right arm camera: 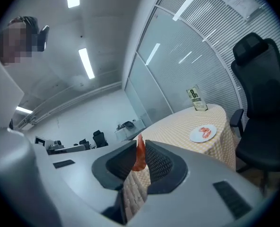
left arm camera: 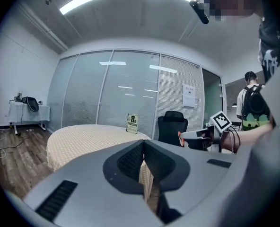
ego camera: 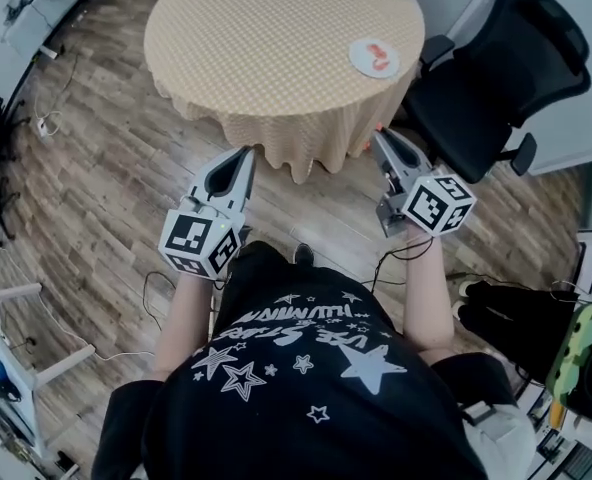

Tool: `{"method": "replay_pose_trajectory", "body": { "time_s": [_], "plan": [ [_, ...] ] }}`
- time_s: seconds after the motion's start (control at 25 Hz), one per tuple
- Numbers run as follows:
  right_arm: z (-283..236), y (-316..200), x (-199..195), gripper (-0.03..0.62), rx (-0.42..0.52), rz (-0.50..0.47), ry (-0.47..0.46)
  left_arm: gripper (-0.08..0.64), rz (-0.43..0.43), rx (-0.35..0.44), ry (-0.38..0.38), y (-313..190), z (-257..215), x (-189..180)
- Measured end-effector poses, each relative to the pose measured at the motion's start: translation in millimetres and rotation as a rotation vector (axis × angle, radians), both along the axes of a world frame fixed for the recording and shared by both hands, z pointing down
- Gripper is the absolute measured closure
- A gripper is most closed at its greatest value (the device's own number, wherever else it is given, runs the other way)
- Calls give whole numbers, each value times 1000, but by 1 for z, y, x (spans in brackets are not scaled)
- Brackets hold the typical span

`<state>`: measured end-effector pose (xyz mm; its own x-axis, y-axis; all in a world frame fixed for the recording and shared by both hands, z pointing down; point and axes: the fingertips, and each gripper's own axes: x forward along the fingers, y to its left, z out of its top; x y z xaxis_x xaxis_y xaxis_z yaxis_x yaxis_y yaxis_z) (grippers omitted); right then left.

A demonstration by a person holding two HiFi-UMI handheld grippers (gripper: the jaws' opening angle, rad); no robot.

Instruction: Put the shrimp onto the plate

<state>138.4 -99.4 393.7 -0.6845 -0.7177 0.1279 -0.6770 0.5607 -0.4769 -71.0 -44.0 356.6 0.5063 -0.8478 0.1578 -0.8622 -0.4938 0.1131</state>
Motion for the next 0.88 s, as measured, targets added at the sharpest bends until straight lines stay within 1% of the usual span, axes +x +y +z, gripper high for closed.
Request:
{"method": "replay_pose_trajectory", "body": {
  "time_s": [0.12, 0.24, 0.36, 0.56, 0.72, 0.88],
  "plan": [
    [3, -4, -6, 528, -13, 3, 2, 551, -3, -9, -6, -8, 3, -10],
    [7, -13, -6, 528, -25, 27, 10, 551, 10, -3, -1, -27, 2, -16],
    [11, -27, -3, 528, -37, 75, 15, 551, 52, -4, 10, -54, 5, -16],
    [2, -69, -1, 528, -31, 160, 37, 551, 149, -7, 22, -104, 6, -8],
    [-1, -105, -12, 528, -32, 214, 38, 551, 210, -9, 22, -144, 7, -15],
    [0, -133, -34, 528, -41, 244, 32, 551, 256, -13, 2, -176, 10, -30]
  ]
}}
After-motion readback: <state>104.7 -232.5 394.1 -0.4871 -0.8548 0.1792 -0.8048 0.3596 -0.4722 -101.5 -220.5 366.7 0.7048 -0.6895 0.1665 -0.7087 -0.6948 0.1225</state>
